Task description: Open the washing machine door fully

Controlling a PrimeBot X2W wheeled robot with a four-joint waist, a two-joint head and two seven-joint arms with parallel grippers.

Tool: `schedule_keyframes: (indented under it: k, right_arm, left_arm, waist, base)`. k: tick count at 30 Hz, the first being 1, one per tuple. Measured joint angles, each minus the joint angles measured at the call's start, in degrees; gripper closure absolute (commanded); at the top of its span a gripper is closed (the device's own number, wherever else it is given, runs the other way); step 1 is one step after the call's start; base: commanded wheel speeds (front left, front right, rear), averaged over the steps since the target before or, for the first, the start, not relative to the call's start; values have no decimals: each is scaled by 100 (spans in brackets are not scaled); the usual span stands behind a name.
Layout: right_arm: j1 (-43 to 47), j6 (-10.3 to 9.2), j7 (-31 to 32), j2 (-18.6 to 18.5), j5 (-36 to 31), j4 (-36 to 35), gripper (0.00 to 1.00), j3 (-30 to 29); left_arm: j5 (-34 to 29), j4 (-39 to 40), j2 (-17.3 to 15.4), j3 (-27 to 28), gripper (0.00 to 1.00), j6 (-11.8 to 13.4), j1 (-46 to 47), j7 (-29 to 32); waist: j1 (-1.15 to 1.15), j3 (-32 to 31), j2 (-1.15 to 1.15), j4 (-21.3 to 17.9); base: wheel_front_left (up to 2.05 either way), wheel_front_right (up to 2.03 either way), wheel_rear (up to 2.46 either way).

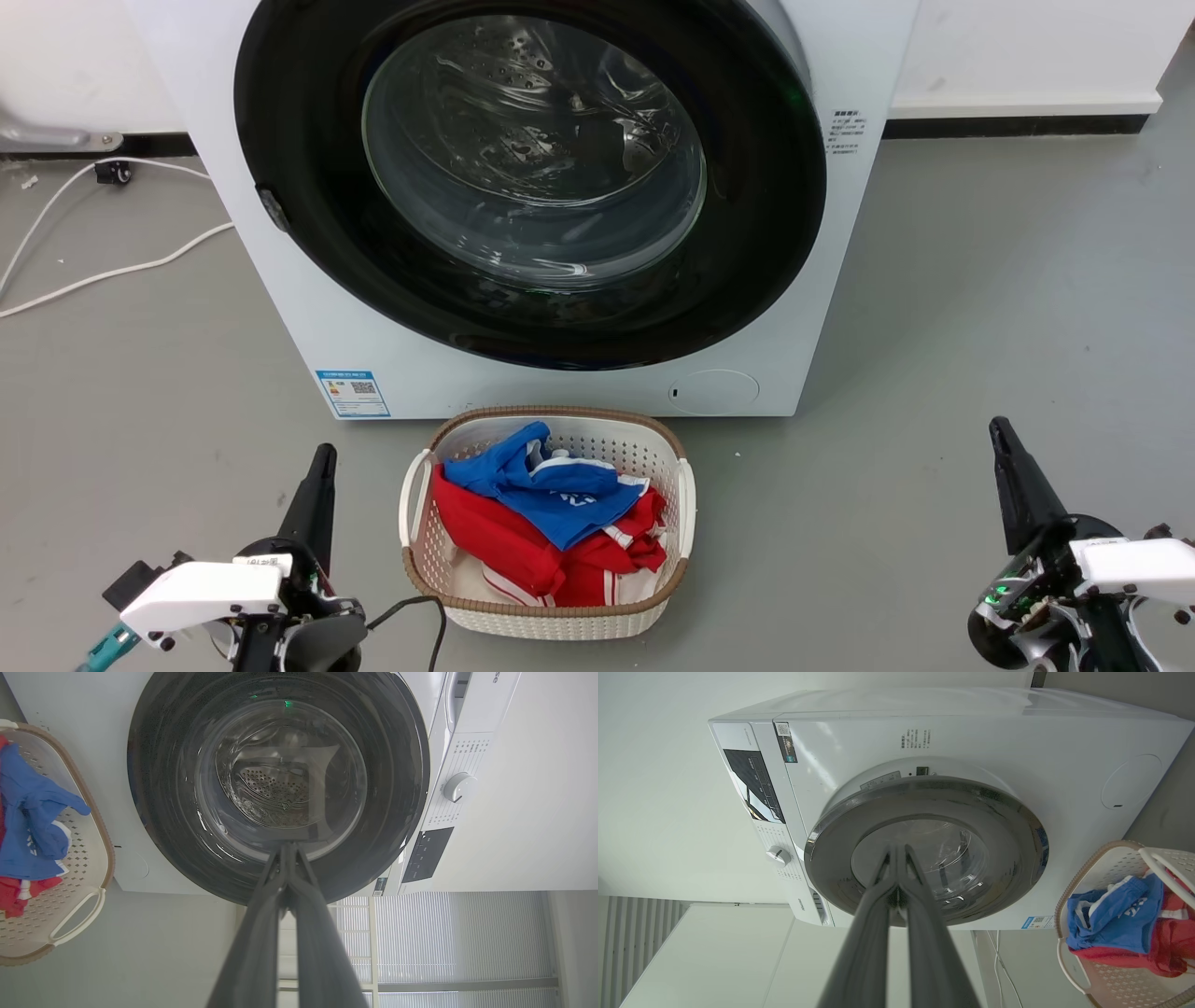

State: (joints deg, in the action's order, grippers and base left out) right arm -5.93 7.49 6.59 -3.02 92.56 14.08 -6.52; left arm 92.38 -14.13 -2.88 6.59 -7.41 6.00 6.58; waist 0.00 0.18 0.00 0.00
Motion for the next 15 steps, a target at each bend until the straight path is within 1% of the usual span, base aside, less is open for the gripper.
schedule_keyframes:
  k: [1,6,9,15]
  right_arm:
    - [0,-1,0,0,0,0,0,0]
    - [196,-10,-14,9,0,169,0,16]
    - [241,-10,-94,10,-67,124,0,65]
    - [274,-10,-274,-7,-377,3,0,180]
  left_arm:
    - [0,0,0,0,0,0,0,0]
    - [-2,-180,26,-46,0,9,-190,-22]
    - [-25,-145,27,-142,0,8,-208,-107]
    - [-293,-63,26,-343,0,8,-208,-280]
  waist:
    - [0,0,0,0]
    - [0,1,0,-1]
    - [0,2,0,-1]
    - [0,1,0,1]
  base:
    - [0,0,0]
    - [0,0,0]
    - [0,0,0]
    - [0,0,0]
